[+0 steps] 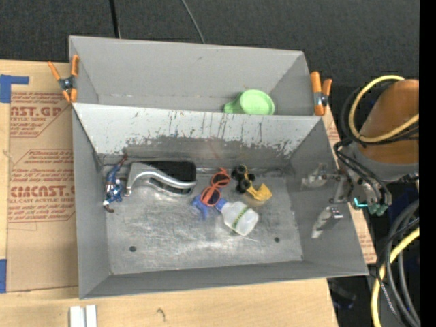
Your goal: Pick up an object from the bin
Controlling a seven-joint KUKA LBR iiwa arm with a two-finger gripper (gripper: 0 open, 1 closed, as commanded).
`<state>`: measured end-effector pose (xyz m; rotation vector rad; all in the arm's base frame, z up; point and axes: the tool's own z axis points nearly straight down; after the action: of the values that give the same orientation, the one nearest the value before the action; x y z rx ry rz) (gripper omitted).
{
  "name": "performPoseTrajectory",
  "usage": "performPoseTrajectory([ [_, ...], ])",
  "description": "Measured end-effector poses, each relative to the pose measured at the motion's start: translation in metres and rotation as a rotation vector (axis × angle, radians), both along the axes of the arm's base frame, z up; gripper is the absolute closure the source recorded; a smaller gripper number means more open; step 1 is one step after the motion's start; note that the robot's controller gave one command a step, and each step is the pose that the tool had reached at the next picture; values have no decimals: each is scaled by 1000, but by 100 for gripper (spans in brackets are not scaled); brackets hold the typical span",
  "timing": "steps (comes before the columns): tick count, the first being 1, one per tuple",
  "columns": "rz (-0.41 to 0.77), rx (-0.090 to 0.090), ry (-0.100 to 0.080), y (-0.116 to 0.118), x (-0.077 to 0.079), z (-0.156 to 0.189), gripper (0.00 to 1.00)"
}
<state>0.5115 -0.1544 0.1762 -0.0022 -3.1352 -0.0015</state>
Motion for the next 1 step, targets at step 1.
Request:
performPoseTrajectory([
  [1, 2, -2, -7, 1, 2, 4, 0],
])
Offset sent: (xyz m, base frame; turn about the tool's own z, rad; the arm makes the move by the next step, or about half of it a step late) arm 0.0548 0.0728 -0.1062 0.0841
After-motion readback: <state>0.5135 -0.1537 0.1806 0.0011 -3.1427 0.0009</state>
